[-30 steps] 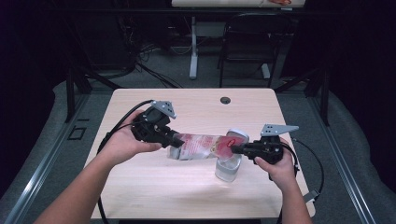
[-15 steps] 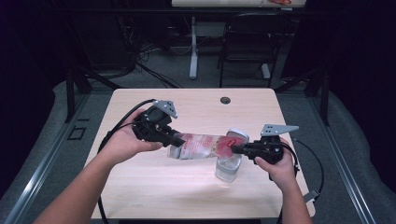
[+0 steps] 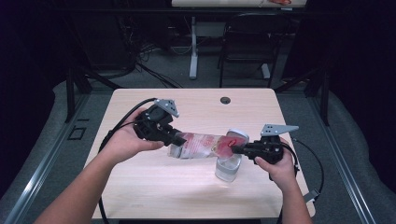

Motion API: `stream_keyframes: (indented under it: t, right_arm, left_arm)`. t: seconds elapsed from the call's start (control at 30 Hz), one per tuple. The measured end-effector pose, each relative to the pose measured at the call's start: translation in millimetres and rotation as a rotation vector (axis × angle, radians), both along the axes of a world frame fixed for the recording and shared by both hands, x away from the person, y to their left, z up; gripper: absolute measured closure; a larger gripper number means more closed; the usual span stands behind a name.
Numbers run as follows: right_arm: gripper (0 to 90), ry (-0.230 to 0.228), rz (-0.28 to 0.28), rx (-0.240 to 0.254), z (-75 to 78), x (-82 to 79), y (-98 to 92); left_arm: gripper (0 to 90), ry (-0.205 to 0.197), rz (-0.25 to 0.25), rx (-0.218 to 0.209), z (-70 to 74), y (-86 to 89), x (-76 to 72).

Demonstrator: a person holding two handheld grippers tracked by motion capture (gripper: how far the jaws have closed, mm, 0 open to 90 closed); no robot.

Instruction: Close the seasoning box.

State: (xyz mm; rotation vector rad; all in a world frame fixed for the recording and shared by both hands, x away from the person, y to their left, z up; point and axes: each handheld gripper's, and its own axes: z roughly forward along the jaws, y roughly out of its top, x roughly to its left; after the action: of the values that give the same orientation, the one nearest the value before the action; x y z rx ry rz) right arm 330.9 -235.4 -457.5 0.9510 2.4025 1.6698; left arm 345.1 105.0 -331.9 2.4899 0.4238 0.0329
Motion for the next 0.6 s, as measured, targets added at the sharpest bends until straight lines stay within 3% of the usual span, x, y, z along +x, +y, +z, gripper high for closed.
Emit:
stream_keyframes:
  t: [0.6]
  right_arm:
    - [81.9, 0.002, 0.004, -0.002, -1.3, 3.1, 2.0]
  left_arm:
    - [74.3, 0.002, 0.009, 0.001, 1.0, 0.6, 0.5]
